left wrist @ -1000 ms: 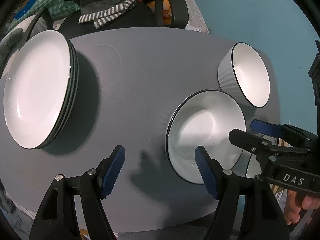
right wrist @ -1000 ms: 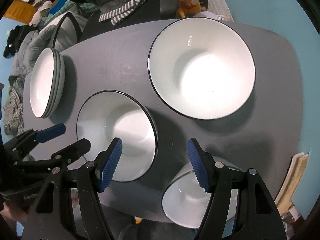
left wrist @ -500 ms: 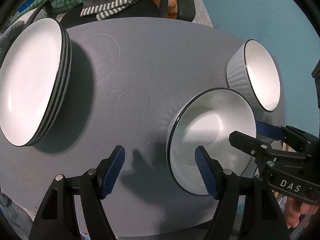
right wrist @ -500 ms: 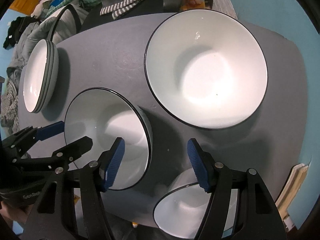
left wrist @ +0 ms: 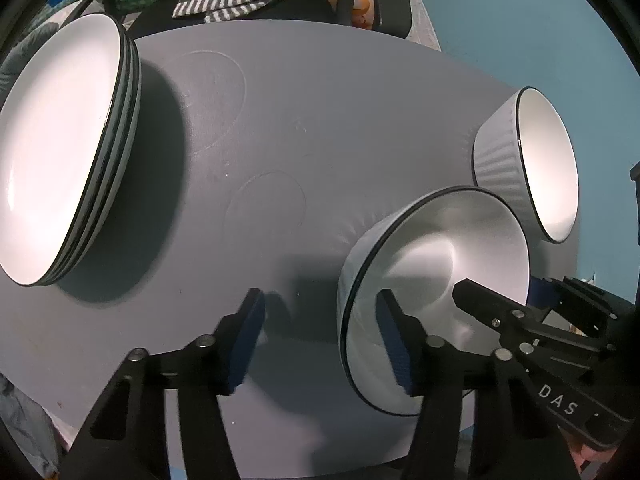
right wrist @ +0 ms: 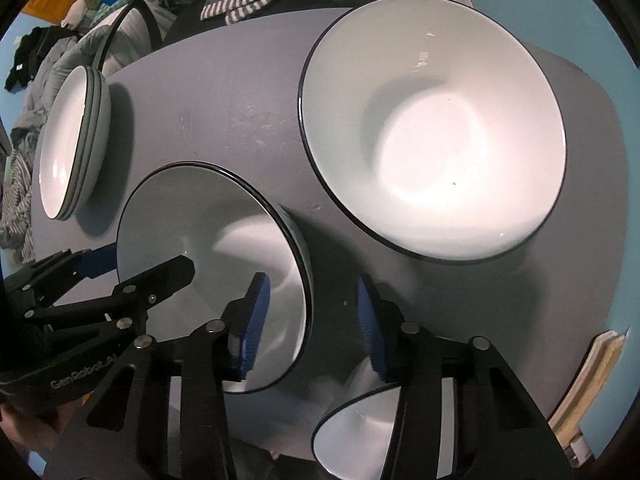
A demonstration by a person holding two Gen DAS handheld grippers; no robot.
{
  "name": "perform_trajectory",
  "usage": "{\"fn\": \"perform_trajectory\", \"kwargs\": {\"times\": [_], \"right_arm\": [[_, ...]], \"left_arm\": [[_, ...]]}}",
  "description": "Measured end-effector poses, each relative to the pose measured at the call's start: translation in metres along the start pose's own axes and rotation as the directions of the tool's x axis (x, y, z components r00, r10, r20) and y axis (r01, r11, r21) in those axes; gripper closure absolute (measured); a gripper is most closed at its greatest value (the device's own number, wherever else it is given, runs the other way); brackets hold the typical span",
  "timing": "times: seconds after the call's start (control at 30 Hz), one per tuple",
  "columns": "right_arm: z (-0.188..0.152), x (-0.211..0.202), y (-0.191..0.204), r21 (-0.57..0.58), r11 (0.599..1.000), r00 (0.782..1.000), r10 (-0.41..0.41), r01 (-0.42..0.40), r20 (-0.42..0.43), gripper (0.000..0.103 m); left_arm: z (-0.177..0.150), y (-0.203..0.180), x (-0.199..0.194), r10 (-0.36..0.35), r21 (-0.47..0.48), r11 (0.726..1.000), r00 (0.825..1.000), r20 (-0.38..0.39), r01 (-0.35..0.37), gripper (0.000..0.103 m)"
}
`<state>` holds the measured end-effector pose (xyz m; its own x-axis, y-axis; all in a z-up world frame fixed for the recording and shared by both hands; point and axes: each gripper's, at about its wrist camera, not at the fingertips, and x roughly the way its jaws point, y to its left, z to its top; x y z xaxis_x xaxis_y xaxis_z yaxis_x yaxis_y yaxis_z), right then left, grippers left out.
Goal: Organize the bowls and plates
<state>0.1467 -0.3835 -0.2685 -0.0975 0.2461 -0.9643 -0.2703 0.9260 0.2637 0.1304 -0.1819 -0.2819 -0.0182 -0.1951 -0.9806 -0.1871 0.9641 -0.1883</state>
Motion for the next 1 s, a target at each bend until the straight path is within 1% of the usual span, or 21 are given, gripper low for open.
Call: {"fn": "perform_trajectory", "kwargs": {"times": [0.03, 0.07, 0.17, 0.2, 0.23, 0.3, 0.37, 0.47, 0.53, 0.63, 0.73, 0.8, 0.83, 1.0], "right_arm": [[0.001, 0.001, -0.001, 0.001, 1.000, 1.000, 0.000, 0.000, -0.002, 0.063], [0.001, 0.002, 0.000, 0.000, 1.000, 1.000, 0.004, -0.004, -0.004, 0.067], [0.004, 0.003, 0.001, -0.002, 1.000, 1.000, 0.005, -0.005, -0.007, 0.070], [0.004, 0.002, 0.002, -0.005, 1.000, 1.000, 0.007, -0.007, -0.007, 0.072], [0.005, 0.003, 0.002, -0.008, 1.000, 1.000, 0.007, -0.007, -0.009, 0.077], [0.005, 0.005, 0.003, -0.006, 1.000, 1.000, 0.009, -0.009, -0.014, 0.078], [0.004, 0.006, 0.001, -0.004, 1.000, 1.000, 0.014, -0.014, -0.019, 0.086], [0.004, 0.008, 0.000, 0.002, 1.000, 0.999, 0.020, -0.020, -0.025, 0.088], [0.002, 0.007, -0.001, 0.004, 1.000, 1.000, 0.019, -0.019, -0.023, 0.090], [0.004, 0.006, -0.001, 0.004, 1.000, 1.000, 0.015, -0.015, -0.020, 0.091], [0.000, 0.002, -0.005, 0.000, 1.000, 1.000, 0.003, -0.003, -0.016, 0.093], [-0.001, 0.001, -0.004, -0.010, 1.000, 1.000, -0.010, 0.010, -0.012, 0.094], [-0.001, 0.000, -0.003, -0.012, 1.000, 1.000, -0.011, 0.011, -0.013, 0.094], [0.003, 0.000, -0.001, -0.015, 1.000, 1.000, -0.008, 0.008, -0.026, 0.095]], "left_arm": [[0.000, 0.000, 0.001, -0.003, -0.001, 1.000, 1.000, -0.003, 0.003, 0.056], [0.000, 0.001, 0.002, -0.005, -0.006, 1.000, 1.000, -0.007, 0.005, 0.058], [0.003, 0.003, 0.004, -0.011, -0.014, 1.000, 1.000, -0.012, 0.011, 0.063], [0.003, 0.004, 0.005, -0.014, -0.014, 1.000, 1.000, -0.013, 0.014, 0.067], [0.003, 0.004, 0.005, -0.015, -0.014, 1.000, 1.000, -0.014, 0.014, 0.070], [0.002, 0.002, 0.006, -0.014, -0.009, 1.000, 1.000, -0.019, 0.014, 0.073], [0.000, 0.001, 0.009, -0.008, 0.003, 1.000, 1.000, -0.030, 0.008, 0.075], [-0.003, -0.001, 0.009, -0.013, 0.007, 1.000, 1.000, -0.029, 0.013, 0.082], [-0.004, 0.000, 0.009, -0.028, -0.001, 1.000, 0.999, -0.031, 0.028, 0.089], [-0.005, -0.002, 0.010, -0.050, -0.010, 0.999, 0.998, -0.046, 0.049, 0.093], [-0.008, -0.005, 0.008, -0.028, 0.011, 1.000, 0.999, -0.039, 0.028, 0.093], [-0.010, -0.004, 0.007, -0.028, 0.013, 0.999, 0.999, -0.039, 0.029, 0.093], [-0.008, -0.010, 0.009, -0.029, 0.012, 0.999, 0.999, -0.041, 0.030, 0.093], [-0.008, -0.014, 0.011, -0.026, 0.016, 1.000, 0.998, -0.050, 0.027, 0.093]]}}
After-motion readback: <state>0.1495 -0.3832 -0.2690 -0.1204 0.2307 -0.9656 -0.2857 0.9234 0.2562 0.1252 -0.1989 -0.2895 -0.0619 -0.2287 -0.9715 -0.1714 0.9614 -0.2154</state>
